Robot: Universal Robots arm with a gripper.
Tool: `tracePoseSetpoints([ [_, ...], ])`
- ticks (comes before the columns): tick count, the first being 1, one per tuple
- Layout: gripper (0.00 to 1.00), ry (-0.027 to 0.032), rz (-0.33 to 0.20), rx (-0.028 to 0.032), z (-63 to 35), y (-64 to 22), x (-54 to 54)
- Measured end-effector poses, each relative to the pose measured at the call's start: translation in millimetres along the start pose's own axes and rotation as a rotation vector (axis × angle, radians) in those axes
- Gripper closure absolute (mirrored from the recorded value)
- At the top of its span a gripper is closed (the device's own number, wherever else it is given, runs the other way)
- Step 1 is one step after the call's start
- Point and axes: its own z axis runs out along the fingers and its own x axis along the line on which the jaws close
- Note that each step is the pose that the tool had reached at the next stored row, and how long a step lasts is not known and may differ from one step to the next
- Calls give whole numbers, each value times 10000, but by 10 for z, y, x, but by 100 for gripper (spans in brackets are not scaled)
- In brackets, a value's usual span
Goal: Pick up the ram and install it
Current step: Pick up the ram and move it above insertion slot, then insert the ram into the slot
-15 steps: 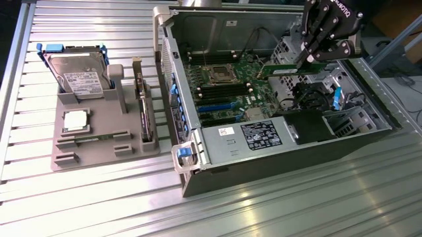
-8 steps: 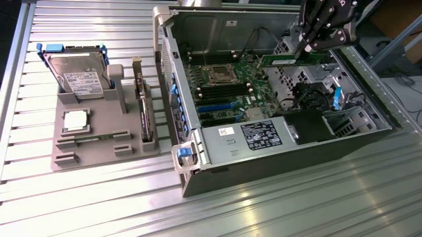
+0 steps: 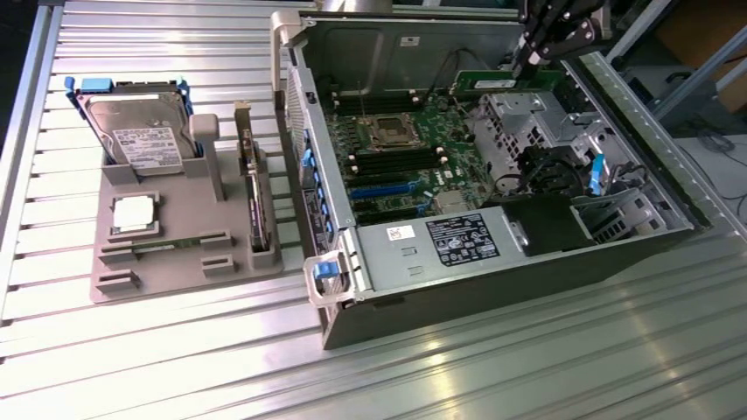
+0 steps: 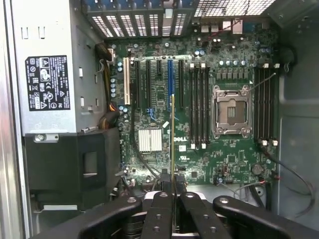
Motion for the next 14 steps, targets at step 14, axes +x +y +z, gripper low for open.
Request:
tracePoseSetpoints([
  [14, 88, 3, -32, 0, 21, -1, -88],
])
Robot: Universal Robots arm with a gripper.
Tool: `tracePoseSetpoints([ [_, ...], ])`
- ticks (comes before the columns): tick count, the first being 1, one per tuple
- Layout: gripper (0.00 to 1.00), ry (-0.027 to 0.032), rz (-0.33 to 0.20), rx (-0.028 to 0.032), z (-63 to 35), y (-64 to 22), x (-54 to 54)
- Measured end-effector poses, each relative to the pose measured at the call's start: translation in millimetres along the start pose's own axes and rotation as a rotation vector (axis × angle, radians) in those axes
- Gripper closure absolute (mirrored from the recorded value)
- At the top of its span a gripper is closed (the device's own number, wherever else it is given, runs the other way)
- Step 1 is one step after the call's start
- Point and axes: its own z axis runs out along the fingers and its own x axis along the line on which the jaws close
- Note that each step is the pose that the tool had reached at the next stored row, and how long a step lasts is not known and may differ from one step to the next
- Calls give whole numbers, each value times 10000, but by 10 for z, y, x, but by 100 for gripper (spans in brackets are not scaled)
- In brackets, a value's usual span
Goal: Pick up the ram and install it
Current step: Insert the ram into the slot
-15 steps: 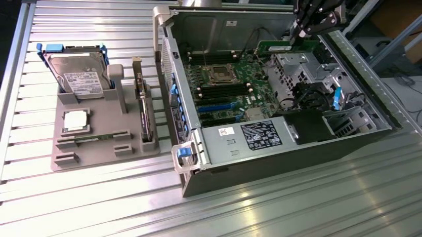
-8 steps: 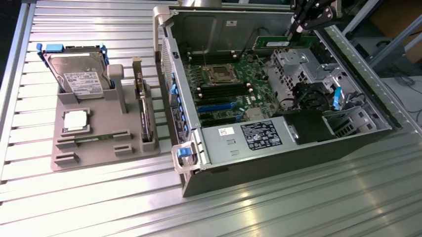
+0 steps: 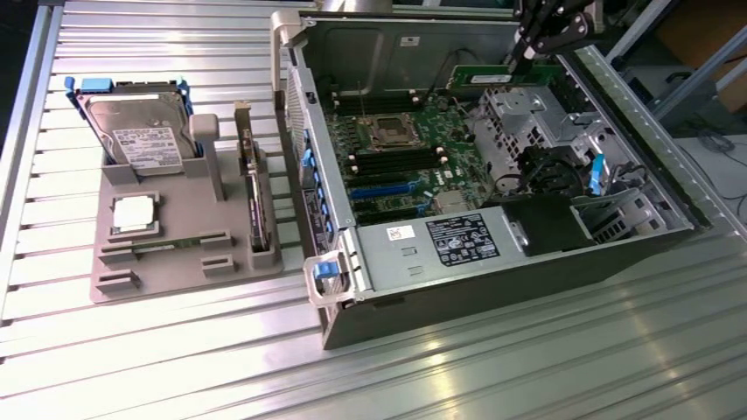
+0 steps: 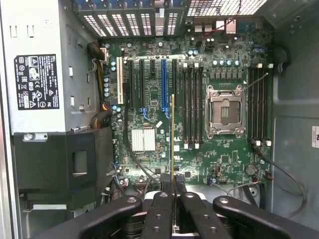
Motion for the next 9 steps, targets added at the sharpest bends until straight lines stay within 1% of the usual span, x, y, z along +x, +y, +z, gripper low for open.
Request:
tracePoseSetpoints([
  [9, 88, 0, 0, 0, 68, 0, 0],
])
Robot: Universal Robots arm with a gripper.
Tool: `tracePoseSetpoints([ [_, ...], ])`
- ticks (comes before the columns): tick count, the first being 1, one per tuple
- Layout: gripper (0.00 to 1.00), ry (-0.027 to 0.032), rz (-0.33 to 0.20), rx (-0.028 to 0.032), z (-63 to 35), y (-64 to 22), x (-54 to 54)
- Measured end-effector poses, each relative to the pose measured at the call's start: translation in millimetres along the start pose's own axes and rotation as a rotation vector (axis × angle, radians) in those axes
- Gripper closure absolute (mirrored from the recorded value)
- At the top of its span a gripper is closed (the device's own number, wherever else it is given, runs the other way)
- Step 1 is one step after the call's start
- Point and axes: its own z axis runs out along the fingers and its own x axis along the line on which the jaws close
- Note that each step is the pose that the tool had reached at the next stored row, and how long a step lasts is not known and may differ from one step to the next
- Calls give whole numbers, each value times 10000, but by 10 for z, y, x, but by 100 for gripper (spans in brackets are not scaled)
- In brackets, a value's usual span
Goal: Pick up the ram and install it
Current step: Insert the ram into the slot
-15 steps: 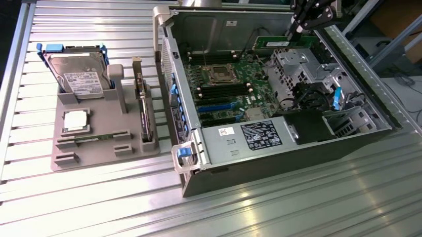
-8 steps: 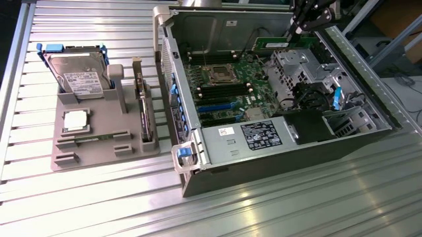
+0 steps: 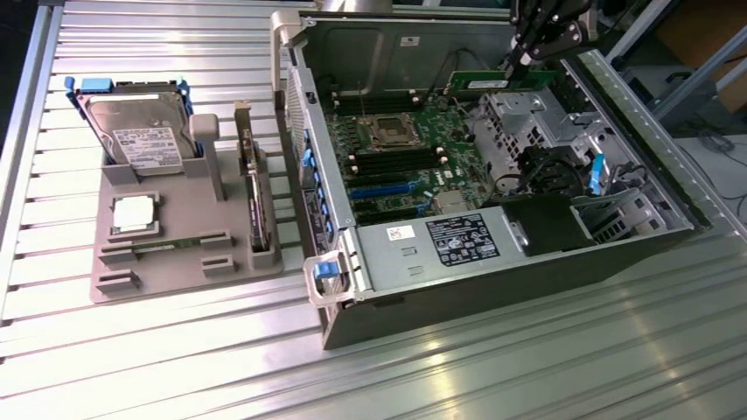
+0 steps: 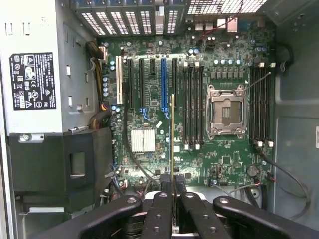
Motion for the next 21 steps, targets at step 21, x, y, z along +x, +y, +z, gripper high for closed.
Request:
tracePoseSetpoints([
  [21, 88, 1, 0, 0, 103, 0, -1],
])
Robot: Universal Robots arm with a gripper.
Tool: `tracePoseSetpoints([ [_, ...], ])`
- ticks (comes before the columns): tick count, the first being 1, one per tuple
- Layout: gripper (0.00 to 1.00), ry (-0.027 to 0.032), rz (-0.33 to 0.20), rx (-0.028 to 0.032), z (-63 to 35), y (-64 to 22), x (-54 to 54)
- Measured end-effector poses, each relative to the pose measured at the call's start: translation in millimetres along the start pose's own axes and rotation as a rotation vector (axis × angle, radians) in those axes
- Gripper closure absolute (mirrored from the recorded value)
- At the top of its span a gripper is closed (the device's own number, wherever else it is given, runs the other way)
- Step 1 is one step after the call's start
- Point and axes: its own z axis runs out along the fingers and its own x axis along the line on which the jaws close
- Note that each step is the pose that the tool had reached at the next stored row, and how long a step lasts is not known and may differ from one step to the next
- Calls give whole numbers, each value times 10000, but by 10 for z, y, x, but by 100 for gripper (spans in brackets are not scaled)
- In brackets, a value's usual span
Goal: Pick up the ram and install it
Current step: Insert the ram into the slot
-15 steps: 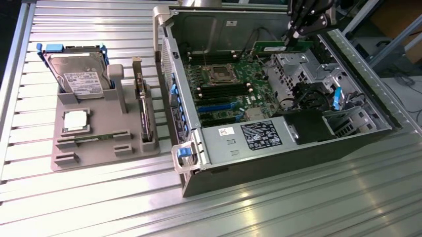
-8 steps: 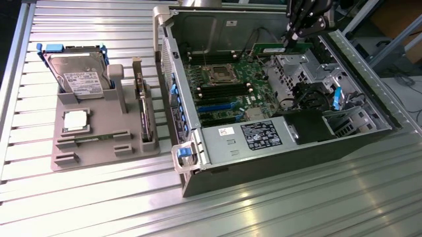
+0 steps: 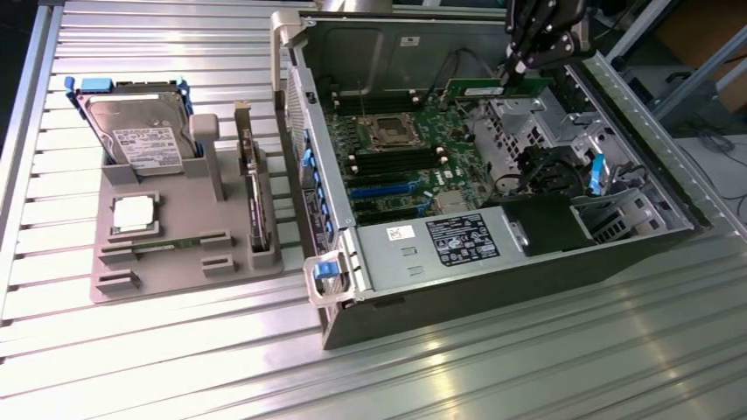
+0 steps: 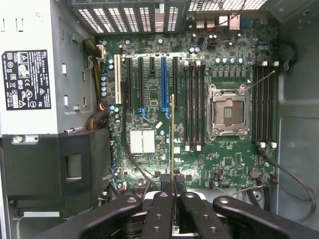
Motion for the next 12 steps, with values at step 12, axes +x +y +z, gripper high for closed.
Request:
tracePoseSetpoints([
  [12, 88, 0, 0, 1, 66, 0, -1],
])
